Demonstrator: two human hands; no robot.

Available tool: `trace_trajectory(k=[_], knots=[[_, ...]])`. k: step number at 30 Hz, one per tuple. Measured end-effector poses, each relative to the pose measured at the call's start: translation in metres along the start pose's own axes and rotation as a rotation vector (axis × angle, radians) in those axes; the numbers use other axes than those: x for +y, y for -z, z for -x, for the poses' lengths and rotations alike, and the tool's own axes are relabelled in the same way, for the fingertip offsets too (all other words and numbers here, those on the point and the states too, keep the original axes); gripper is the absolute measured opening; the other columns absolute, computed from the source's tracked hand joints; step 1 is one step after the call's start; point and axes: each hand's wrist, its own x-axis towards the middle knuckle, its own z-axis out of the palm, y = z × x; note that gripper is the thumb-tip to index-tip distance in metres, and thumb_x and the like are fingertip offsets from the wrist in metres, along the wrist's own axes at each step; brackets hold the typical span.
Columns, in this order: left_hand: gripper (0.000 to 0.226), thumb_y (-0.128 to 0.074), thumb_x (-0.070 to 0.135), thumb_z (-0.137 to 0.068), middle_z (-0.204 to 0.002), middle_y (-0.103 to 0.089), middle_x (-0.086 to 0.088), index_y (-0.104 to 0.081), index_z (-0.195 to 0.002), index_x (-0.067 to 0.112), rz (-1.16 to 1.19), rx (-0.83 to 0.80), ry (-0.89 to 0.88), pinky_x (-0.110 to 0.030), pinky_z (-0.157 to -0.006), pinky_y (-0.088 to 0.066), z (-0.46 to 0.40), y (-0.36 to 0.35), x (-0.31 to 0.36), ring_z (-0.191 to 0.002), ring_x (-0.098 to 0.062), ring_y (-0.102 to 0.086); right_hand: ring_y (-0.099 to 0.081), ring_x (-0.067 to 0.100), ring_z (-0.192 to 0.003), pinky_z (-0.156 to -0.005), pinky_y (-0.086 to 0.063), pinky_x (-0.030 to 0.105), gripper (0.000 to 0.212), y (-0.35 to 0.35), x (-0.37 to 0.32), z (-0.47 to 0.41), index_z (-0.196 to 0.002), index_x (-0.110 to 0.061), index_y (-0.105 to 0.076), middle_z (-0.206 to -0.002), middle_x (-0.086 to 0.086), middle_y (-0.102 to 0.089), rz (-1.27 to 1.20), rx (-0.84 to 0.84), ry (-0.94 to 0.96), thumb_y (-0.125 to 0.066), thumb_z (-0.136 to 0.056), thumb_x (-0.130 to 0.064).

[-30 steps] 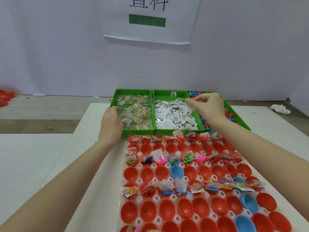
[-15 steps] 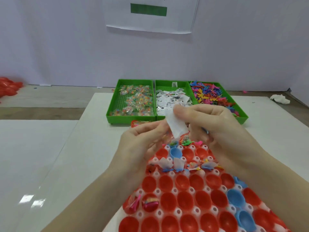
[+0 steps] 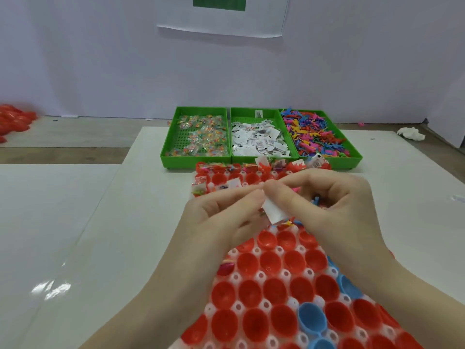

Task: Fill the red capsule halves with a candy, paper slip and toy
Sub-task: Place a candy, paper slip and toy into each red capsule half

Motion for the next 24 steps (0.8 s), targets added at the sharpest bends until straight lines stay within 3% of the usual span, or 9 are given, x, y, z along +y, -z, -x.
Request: trace_trajectory(k=[3, 7, 9, 11, 13, 16, 20, 24], knots=[[0.027, -0.067, 0.031, -0.059, -0.079, -0.074, -0.002, -0.076, -0.085, 0.027, -0.180, -0.010, -0.104, -0.014, -0.065, -0.052, 0.003, 0.007, 0.004, -0.075, -0.011, -0.070, -0.035, 0.003, -0.039, -0.043, -0.026, 0.007, 0.015, -0.003, -0.004, 0.003, -0.070, -0.027, -0.070, -0.042, -0.009, -0.041, 0.085, -0.011, 0.059, -0.071, -0.072, -0.042], [0.025, -0.067, 0.023, -0.057, -0.072, -0.073, -0.001, -0.075, -0.081, 0.022, -0.189, 0.055, -0.154, -0.012, -0.057, -0.050, 0.006, 0.013, 0.006, -0.064, -0.007, -0.068, -0.037, 0.003, -0.038, -0.041, -0.034, 0.014, 0.040, -0.007, -0.012, 0.002, -0.079, -0.021, -0.068, -0.045, -0.004, -0.046, -0.122, -0.125, -0.174, -0.047, -0.072, -0.055], [0.025, -0.067, 0.021, -0.057, -0.068, -0.072, -0.001, -0.076, -0.080, 0.020, -0.169, 0.119, -0.155, -0.011, -0.054, -0.049, 0.009, 0.015, 0.003, -0.060, -0.006, -0.066, -0.039, 0.007, -0.037, -0.040, -0.042, 0.019, 0.040, -0.008, -0.012, 0.000, -0.084, -0.019, -0.065, -0.048, -0.002, -0.051, -0.324, -0.189, -0.359, -0.035, -0.090, -0.044], [0.032, -0.067, 0.021, -0.058, -0.067, -0.071, -0.003, -0.071, -0.090, 0.023, -0.174, 0.177, -0.163, -0.013, -0.054, -0.049, 0.012, 0.016, -0.001, -0.060, -0.007, -0.066, -0.042, 0.011, -0.043, -0.044, -0.050, 0.021, 0.030, -0.007, -0.013, 0.001, -0.095, -0.013, -0.061, -0.058, 0.005, -0.054, -0.555, -0.249, -0.484, -0.031, -0.098, -0.010], [0.040, -0.067, 0.023, -0.060, -0.068, -0.070, -0.004, -0.064, -0.100, 0.027, -0.196, 0.222, -0.188, -0.015, -0.056, -0.051, 0.014, 0.014, -0.005, -0.061, -0.009, -0.067, -0.052, 0.010, -0.050, -0.058, -0.055, 0.022, 0.033, -0.004, -0.012, 0.009, -0.107, -0.011, -0.057, -0.064, 0.004, -0.060, -0.647, -0.288, -0.458, -0.032, -0.093, 0.005], [0.033, -0.066, 0.023, -0.066, -0.072, -0.070, -0.006, -0.062, -0.097, 0.032, -0.226, 0.248, -0.241, -0.017, -0.058, -0.053, 0.017, 0.010, -0.010, -0.063, -0.013, -0.069, -0.061, 0.003, -0.059, -0.071, -0.053, 0.017, 0.031, -0.002, -0.008, 0.020, -0.109, -0.019, -0.056, -0.072, -0.004, -0.069, -0.507, -0.225, -0.307, -0.043, -0.089, 0.000], [0.017, -0.065, 0.010, -0.079, -0.076, -0.071, 0.000, -0.070, -0.084, 0.026, -0.266, 0.249, -0.288, -0.015, -0.060, -0.052, 0.021, 0.006, -0.017, -0.065, -0.013, -0.069, -0.063, 0.004, -0.061, -0.068, -0.052, 0.014, 0.026, -0.003, -0.007, 0.027, -0.093, -0.019, -0.065, -0.077, -0.002, -0.073, -0.502, -0.160, -0.305, -0.055, -0.069, -0.020], [0.012, -0.063, 0.026, -0.070, -0.078, -0.072, 0.009, -0.072, -0.077, 0.030, -0.266, 0.299, -0.312, -0.010, -0.059, -0.050, 0.025, 0.000, -0.020, -0.066, -0.006, -0.069, -0.067, 0.005, -0.069, -0.064, -0.051, 0.012, 0.027, -0.004, -0.011, 0.034, -0.087, -0.023, -0.075, -0.080, -0.004, -0.074, -0.457, -0.111, -0.286, -0.062, -0.063, -0.026]])
